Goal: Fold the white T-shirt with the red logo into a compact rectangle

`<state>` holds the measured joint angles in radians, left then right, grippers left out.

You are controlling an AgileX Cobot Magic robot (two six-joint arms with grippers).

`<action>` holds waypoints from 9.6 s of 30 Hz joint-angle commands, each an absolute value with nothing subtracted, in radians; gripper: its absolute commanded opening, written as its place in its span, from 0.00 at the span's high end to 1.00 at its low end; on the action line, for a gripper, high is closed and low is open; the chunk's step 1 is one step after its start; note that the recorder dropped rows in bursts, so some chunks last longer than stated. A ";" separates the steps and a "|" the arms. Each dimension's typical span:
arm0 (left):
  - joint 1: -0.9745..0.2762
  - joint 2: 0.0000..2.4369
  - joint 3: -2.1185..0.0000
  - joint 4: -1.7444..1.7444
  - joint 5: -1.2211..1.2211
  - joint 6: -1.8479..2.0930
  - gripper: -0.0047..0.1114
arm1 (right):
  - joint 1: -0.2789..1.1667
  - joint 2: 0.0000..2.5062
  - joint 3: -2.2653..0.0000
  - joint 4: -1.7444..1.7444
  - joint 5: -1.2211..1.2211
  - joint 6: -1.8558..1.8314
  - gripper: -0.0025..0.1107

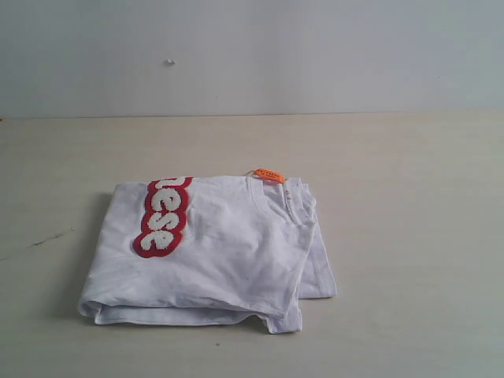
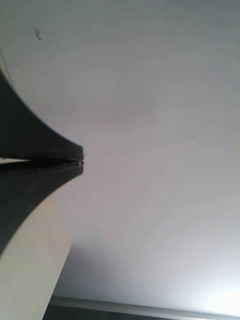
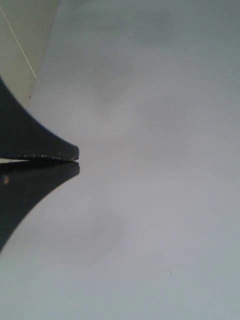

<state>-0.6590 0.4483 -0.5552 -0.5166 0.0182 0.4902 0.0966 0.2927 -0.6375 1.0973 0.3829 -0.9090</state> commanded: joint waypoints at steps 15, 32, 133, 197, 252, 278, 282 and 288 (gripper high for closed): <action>-0.657 0.444 -0.554 -0.509 0.021 0.484 0.96 | 0.093 0.290 -0.635 1.099 0.391 -0.914 0.98; -0.652 0.432 -0.497 -0.241 0.000 0.411 0.96 | 0.093 0.290 -0.635 1.099 0.391 -0.914 0.98; 0.073 0.000 0.000 0.073 0.341 -0.127 0.96 | 0.093 0.290 -0.635 1.099 0.391 -0.914 0.98; 0.073 0.000 0.000 0.073 0.349 -0.127 0.96 | 0.093 0.000 -0.462 -0.184 -0.090 0.087 0.98; 0.073 0.000 0.000 0.073 0.353 -0.127 0.96 | -0.049 0.000 0.000 -0.107 0.283 0.084 0.98; 0.073 0.000 0.000 0.073 0.353 -0.127 0.96 | -0.049 0.000 0.000 -0.105 0.283 0.084 0.98; 0.073 0.000 0.000 0.073 0.353 -0.127 0.96 | -0.049 0.000 0.000 -0.105 0.283 0.084 0.98; 0.073 0.000 0.000 0.073 0.353 -0.127 0.96 | -0.049 0.000 0.000 -0.105 0.283 0.084 0.98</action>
